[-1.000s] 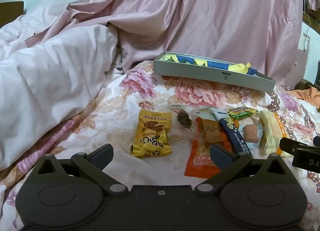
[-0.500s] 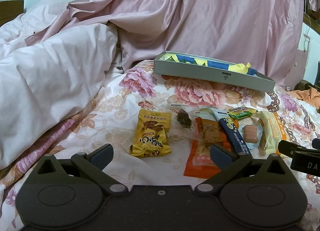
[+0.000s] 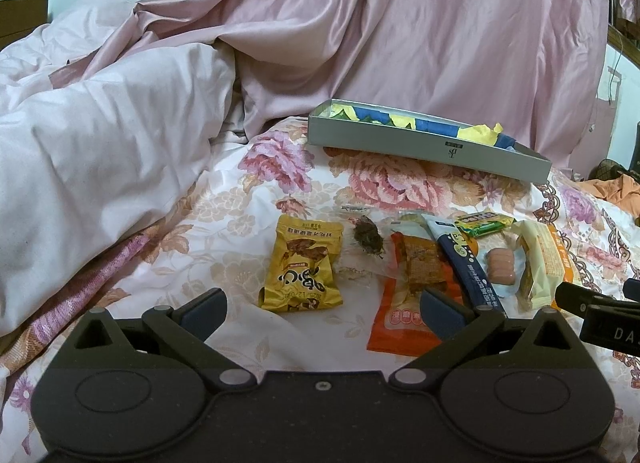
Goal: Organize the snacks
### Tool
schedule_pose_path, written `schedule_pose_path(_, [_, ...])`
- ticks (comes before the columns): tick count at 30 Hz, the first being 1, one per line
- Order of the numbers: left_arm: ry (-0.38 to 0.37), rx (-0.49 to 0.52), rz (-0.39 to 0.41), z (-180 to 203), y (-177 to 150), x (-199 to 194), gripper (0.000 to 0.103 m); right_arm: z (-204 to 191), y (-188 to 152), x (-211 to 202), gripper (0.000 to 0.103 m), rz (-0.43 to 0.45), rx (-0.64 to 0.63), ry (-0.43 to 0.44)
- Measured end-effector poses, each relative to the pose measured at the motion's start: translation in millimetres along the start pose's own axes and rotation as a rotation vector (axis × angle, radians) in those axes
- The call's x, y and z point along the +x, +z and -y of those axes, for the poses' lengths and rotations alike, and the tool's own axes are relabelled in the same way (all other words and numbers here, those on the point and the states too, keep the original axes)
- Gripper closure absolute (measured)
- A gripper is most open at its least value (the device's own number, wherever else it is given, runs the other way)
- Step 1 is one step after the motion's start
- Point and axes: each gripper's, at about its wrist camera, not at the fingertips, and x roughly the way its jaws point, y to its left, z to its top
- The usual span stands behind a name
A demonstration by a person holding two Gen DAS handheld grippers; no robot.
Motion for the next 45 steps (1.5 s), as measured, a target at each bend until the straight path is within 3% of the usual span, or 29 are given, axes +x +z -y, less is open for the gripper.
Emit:
schedule_pose_path(33, [0.011, 0.001, -0.018, 0, -3, 10, 0.001, -1, -3, 4, 0.0, -0.005, -0.009, 0.014])
schedule_pose_path(40, [0.02, 0.01, -0.035, 0, -2, 21, 0.001, 1, 0, 14, 0.0, -0.001, -0.008, 0.092])
schedule_pose_path(45, [0.023, 0.018, -0.043, -2, 1, 32, 0.001, 2, 3, 26, 0.0, -0.044, 0.001, 0.135])
